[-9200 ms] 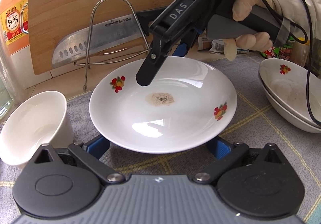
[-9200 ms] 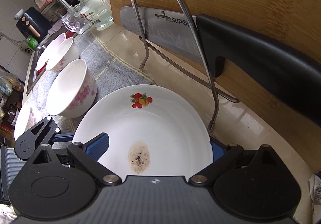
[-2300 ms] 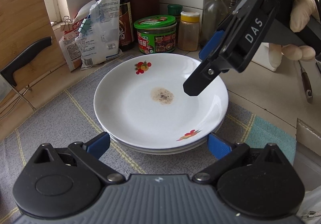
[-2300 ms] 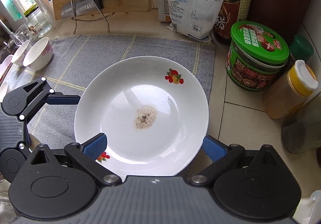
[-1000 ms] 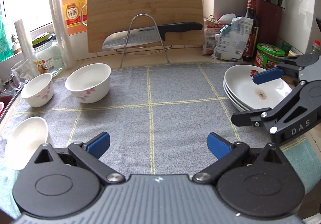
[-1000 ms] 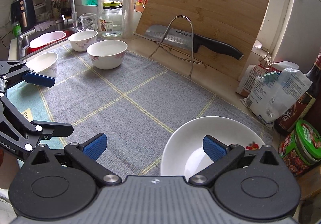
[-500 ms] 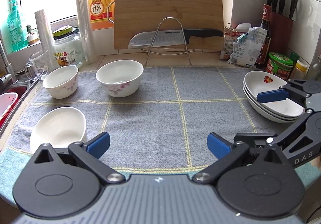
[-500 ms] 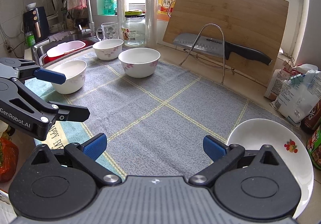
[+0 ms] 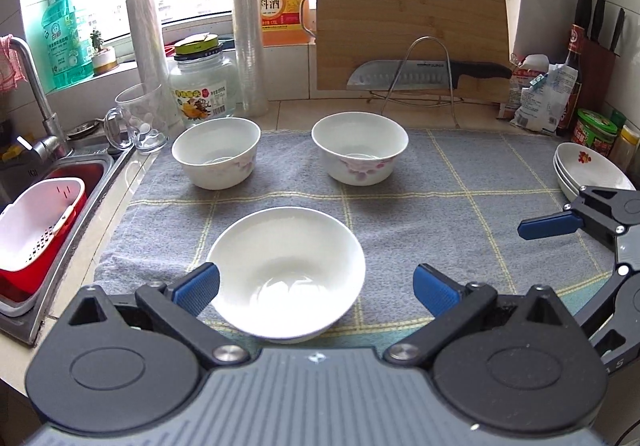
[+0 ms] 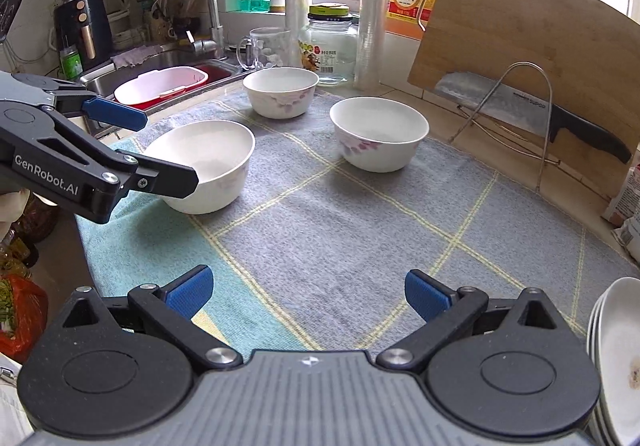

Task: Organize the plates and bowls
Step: 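Withdraw the right gripper from the stack while the left gripper reaches toward a white bowl, then grasp the rim of the white bowl with the left gripper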

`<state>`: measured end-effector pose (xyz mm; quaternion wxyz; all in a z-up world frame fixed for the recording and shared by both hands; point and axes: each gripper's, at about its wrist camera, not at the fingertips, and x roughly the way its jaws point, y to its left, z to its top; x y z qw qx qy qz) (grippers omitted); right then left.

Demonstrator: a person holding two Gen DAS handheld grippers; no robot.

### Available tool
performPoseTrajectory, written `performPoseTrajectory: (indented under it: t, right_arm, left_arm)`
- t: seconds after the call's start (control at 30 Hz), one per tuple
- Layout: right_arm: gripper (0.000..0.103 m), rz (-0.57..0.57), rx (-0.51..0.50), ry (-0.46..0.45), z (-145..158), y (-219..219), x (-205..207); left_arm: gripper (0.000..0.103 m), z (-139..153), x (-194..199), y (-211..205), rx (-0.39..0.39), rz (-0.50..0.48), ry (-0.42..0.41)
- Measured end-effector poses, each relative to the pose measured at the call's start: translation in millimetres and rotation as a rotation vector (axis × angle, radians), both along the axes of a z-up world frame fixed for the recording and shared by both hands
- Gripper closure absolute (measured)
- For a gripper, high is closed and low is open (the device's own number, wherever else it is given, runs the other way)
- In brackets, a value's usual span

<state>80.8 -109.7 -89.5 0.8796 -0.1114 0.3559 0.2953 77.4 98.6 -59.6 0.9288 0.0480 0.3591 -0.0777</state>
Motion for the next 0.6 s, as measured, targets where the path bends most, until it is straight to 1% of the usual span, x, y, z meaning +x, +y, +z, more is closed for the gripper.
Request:
performPoseTrajectory:
  t: [0.13, 0.3, 0.5, 0.53, 0.6]
  right_arm:
    - [0.000, 0.019, -0.003, 0.002, -6, 34, 1]
    - [0.000, 0.040, -0.006, -0.001, -14, 66, 2]
    - [0.000, 0.060, -0.010, -0.014, -19, 93, 8]
    - [0.000, 0.062, -0.008, -0.016, -19, 97, 9]
    - [0.000, 0.065, -0.008, -0.020, -19, 103, 12]
  left_arm:
    - [0.001, -6, 13, 25, 0.025, -0.023, 0.017]
    - [0.001, -17, 32, 48, 0.044, -0.071, 0.061]
    - [0.004, -24, 50, 64, 0.034, -0.105, 0.091]
    - [0.005, -25, 53, 65, 0.029, -0.114, 0.094]
    - [0.013, -27, 57, 66, 0.020, -0.128, 0.106]
